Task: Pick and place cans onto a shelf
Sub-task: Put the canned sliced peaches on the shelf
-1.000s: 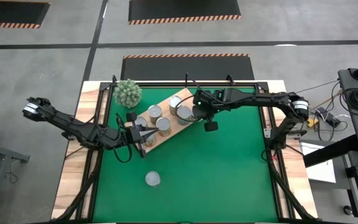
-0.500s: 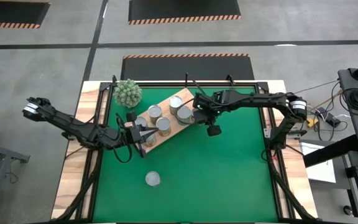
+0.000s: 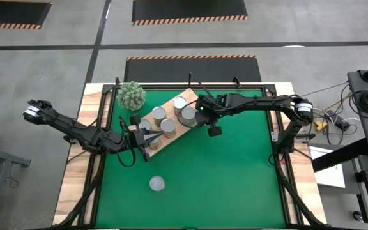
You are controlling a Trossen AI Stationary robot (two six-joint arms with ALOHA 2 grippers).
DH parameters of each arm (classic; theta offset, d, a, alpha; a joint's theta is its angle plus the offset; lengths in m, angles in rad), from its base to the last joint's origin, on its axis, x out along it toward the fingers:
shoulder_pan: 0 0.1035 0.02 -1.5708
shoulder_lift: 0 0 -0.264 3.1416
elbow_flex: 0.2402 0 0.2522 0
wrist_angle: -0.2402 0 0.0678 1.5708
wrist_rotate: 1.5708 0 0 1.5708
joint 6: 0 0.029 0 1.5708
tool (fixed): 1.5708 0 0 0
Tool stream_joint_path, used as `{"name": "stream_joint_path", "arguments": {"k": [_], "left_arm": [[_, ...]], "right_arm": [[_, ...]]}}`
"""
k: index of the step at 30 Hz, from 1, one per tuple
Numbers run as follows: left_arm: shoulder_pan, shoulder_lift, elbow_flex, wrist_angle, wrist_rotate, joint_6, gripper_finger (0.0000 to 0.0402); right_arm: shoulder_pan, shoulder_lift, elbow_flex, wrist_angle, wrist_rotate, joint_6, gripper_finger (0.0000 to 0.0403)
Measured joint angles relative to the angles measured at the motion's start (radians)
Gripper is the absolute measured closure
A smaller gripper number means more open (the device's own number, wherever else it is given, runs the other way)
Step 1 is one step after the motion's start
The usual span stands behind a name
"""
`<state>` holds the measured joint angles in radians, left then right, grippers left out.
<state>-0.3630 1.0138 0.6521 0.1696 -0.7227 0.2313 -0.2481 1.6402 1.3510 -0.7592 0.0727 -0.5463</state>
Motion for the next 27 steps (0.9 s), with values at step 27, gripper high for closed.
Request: {"name": "stream_joint_path", "arguments": {"k": [27], "left_arm": [[0.0,0.0,0.0,0.007,0.0,0.0,0.0402]], "right_arm": [[0.108,-0.263,-0.19,0.072,0.007,0.273,0.039]]}}
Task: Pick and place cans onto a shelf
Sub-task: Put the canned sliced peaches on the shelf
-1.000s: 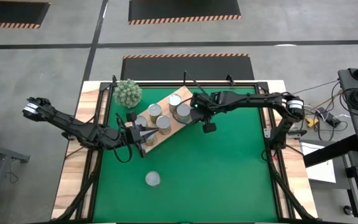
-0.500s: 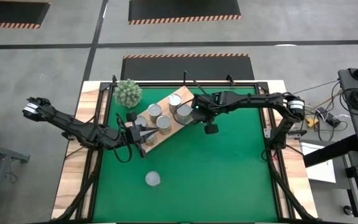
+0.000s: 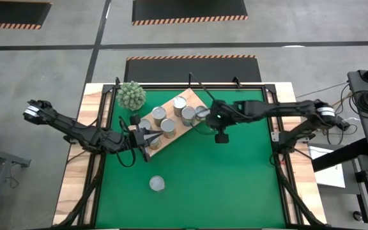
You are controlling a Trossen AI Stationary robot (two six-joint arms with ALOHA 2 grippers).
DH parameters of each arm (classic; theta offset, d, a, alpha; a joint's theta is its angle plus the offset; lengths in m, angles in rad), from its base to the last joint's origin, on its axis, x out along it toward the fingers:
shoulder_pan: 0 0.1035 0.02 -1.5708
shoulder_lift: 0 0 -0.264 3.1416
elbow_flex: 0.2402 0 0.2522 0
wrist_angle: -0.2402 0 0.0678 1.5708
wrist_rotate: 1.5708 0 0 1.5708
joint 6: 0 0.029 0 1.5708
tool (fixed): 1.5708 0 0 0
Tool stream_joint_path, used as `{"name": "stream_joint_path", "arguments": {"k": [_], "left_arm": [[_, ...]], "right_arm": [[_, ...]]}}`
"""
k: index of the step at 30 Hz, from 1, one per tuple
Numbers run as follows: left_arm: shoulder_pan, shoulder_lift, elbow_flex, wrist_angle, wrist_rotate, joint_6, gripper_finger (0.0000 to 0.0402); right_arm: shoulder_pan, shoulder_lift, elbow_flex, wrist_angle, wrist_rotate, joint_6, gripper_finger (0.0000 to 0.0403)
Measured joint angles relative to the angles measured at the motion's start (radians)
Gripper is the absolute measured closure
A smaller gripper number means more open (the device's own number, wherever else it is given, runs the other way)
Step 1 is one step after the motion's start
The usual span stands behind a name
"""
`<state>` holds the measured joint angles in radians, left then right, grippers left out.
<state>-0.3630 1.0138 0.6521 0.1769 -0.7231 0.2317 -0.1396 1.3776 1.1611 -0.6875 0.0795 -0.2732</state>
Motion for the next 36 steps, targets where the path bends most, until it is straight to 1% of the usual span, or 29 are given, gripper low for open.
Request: {"name": "stream_joint_path", "arguments": {"k": [5,9,11,14,17,20,24,26,29,32,36], "left_arm": [[0.0,0.0,0.001,0.04,-0.001,-0.004,0.0402],[0.0,0.007,0.018,0.061,-0.001,-0.029,0.0402],[0.0,0.025,0.038,0.069,-0.001,-0.043,0.0402],[0.0,0.09,0.093,0.07,-0.001,-0.069,0.0402],[0.001,0.188,0.18,0.068,-0.002,-0.067,0.0402],[0.015,0.3,0.299,0.02,-0.013,-0.039,0.0402],[0.074,0.425,0.506,-0.21,-0.02,-0.054,0.0402],[0.118,0.478,0.605,-0.347,0.018,-0.094,0.0402],[0.194,0.55,0.723,-0.483,0.138,-0.123,0.0402],[0.272,0.607,0.809,-0.536,0.255,-0.126,0.0402],[0.364,0.679,0.918,-0.624,0.363,-0.13,0.0402]], "right_arm": [[0.044,-0.144,-0.192,0.188,0.0,0.059,0.039],[0.063,-0.25,-0.321,0.32,0.002,0.097,0.039],[0.067,-0.297,-0.374,0.383,0.0,0.103,0.039],[0.072,-0.359,-0.435,0.452,0.003,0.105,0.039],[0.075,-0.413,-0.48,0.486,0.001,0.1,0.039],[0.077,-0.462,-0.506,0.497,0.001,0.087,0.039],[0.077,-0.52,-0.53,0.493,0.0,0.056,0.039],[0.077,-0.552,-0.53,0.483,0.0,0.037,0.039],[0.077,-0.604,-0.53,0.483,-0.001,0.021,0.039],[0.077,-0.655,-0.53,0.455,-0.006,0.02,0.039],[0.077,-0.716,-0.53,0.408,-0.008,0.029,0.039]]}}
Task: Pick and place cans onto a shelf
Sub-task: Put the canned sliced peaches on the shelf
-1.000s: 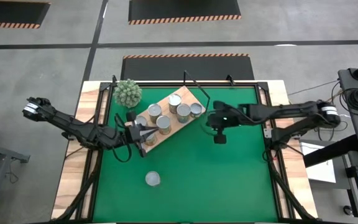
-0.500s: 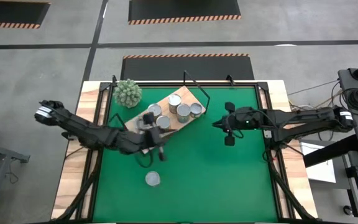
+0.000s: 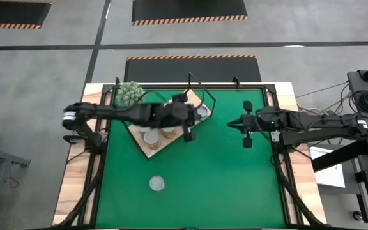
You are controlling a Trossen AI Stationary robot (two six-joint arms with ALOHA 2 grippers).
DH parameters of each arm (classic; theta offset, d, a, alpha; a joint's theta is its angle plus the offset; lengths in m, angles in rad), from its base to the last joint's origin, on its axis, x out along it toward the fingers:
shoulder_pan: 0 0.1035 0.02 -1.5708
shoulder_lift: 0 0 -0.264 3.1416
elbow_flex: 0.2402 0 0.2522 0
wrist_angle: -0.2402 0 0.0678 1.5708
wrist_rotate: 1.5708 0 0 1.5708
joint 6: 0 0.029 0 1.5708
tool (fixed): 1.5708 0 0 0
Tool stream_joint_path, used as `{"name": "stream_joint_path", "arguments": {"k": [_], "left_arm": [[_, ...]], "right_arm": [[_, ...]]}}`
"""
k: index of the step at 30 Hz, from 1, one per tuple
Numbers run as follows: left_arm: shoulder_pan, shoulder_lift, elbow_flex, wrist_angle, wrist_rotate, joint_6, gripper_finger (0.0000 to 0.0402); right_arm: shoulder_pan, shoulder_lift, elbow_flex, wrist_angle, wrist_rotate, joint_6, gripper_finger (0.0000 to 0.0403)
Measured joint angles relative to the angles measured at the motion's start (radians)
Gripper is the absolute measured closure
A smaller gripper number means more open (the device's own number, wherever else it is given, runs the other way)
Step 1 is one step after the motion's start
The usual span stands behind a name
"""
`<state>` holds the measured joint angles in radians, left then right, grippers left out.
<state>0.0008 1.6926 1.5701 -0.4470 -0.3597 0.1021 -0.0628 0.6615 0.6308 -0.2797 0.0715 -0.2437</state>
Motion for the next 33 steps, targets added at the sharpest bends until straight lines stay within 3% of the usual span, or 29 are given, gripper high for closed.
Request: {"name": "stream_joint_path", "arguments": {"k": [7,11,19,24,30,33], "left_arm": [[0.117,0.142,0.188,-0.121,0.16,-0.117,0.0402],[0.133,0.211,0.227,-0.133,0.161,-0.208,0.0402],[0.135,0.342,0.336,-0.173,0.166,-0.243,0.0402],[0.131,0.485,0.496,-0.295,0.238,-0.262,0.0402],[0.132,0.672,0.761,-0.563,0.241,-0.237,0.0402],[0.133,0.696,0.761,-0.541,0.238,-0.215,0.0402]], "right_arm": [[0.0,-0.061,-0.009,-0.015,0.0,0.016,0.039],[0.0,-0.066,-0.011,-0.019,0.0,0.012,0.039],[0.0,-0.065,-0.012,0.01,0.0,0.028,0.039],[0.0,-0.065,-0.011,0.053,0.0,0.06,0.039],[0.0,-0.065,-0.011,0.045,0.0,0.061,0.039],[0.0,-0.065,-0.011,0.045,0.0,0.061,0.039]]}}
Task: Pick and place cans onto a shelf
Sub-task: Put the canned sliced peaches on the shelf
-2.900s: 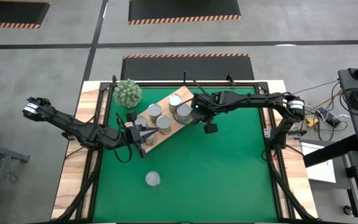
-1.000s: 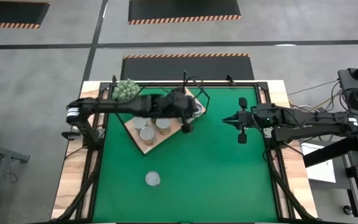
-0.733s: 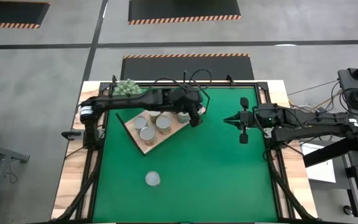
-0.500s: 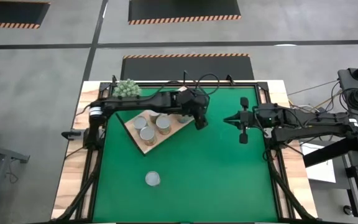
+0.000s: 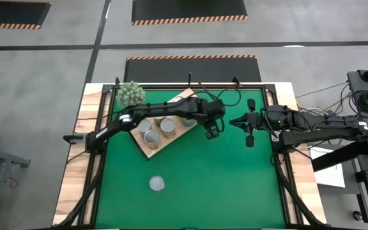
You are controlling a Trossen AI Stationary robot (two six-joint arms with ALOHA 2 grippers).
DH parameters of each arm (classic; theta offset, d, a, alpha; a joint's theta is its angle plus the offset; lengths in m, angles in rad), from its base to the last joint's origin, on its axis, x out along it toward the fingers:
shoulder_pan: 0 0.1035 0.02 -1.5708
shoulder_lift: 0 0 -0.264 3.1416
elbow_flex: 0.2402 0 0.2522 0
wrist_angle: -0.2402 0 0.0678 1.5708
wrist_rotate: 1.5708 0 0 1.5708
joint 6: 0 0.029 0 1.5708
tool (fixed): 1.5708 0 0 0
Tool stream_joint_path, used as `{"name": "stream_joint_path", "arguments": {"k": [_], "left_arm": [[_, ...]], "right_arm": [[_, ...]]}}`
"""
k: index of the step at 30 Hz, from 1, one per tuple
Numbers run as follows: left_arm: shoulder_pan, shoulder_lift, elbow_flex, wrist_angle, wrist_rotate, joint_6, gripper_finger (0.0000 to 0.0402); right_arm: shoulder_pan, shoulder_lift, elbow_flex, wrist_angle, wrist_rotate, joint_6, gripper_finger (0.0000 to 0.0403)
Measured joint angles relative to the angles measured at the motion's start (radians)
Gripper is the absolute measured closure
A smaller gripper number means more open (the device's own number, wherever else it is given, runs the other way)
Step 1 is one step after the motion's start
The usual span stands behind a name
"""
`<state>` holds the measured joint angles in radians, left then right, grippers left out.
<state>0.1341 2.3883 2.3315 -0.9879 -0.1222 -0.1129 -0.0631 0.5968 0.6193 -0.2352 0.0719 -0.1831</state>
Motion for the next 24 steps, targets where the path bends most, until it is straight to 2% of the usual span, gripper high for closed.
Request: {"name": "stream_joint_path", "arguments": {"k": [4,11,19,24], "left_arm": [[0.005,-0.002,-0.04,0.002,-0.012,0.0,0.0402],[0.01,-0.003,-0.068,0.009,-0.174,0.011,0.0402],[0.015,-0.003,-0.068,0.011,-0.187,0.011,0.0402],[0.017,-0.003,-0.069,0.014,-0.253,0.007,0.0402]], "right_arm": [[0.0,0.001,0.0,-0.001,0.0,-0.007,0.039],[0.0,0.002,-0.002,-0.001,0.0,-0.018,0.039],[0.0,0.002,-0.002,0.0,0.0,-0.018,0.039],[0.0,0.002,-0.002,0.0,0.0,-0.018,0.039]]}}
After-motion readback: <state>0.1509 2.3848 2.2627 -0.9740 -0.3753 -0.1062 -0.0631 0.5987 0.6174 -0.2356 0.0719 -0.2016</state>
